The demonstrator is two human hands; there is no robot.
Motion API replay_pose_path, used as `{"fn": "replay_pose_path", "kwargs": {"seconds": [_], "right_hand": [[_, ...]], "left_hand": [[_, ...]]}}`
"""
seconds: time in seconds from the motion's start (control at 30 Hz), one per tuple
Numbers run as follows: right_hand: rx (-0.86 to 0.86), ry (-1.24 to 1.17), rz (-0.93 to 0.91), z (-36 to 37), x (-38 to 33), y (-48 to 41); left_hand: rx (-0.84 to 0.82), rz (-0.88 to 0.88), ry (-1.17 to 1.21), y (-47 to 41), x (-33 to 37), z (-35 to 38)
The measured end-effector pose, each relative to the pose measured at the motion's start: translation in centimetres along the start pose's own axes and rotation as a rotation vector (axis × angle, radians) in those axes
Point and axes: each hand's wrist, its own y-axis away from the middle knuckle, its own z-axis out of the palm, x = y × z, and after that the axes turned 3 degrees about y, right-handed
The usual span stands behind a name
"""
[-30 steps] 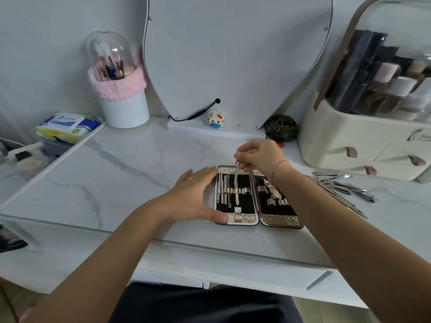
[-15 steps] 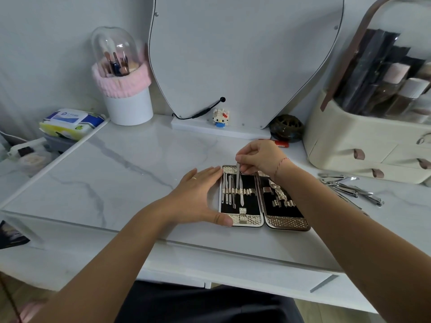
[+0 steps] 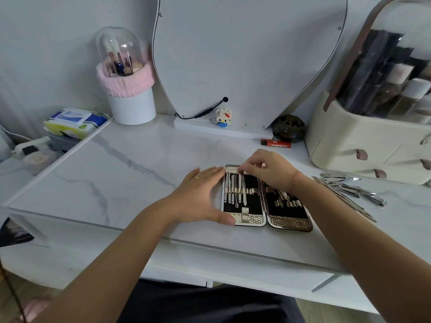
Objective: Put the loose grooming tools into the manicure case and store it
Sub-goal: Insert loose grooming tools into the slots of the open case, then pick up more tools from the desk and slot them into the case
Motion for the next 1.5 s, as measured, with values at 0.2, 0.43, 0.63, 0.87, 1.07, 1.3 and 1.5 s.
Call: {"fn": "replay_pose_path", "kwargs": {"seconds": [0.2, 0.43, 0.63, 0.87, 1.07, 1.3, 1.5], "right_hand": [[0.051, 0.253, -0.196, 0.1, 0.3, 0.8], [0.097, 0.468, -0.284, 1.5, -0.6, 1.6], [0.264, 0.044, -0.068, -1.2, 1.5, 4.7], [0.28, 0.092, 0.424, -4.9, 8.5, 10.8], [0.323, 0.089, 0.487, -5.0, 9.3, 11.1], [0.164, 0.229, 0.535, -5.5, 8.1, 10.5], [0.075, 0.289, 0.549, -5.7, 7.7, 10.3]], "left_hand": [[-0.008, -0.011, -0.011, 0.1, 0.3, -0.1], [-0.002, -0.003, 0.001, 0.1, 0.5, -0.1], [0.0, -0.007, 0.011, 0.0, 0.2, 0.0], [0.004, -0.02, -0.009, 0.1, 0.2, 0.0], [0.024, -0.019, 0.028, 0.1, 0.3, -0.2], [0.026, -0.014, 0.049, 0.2, 0.7, -0.2], [0.014, -0.015, 0.059, 0.2, 0.4, -0.2]]}}
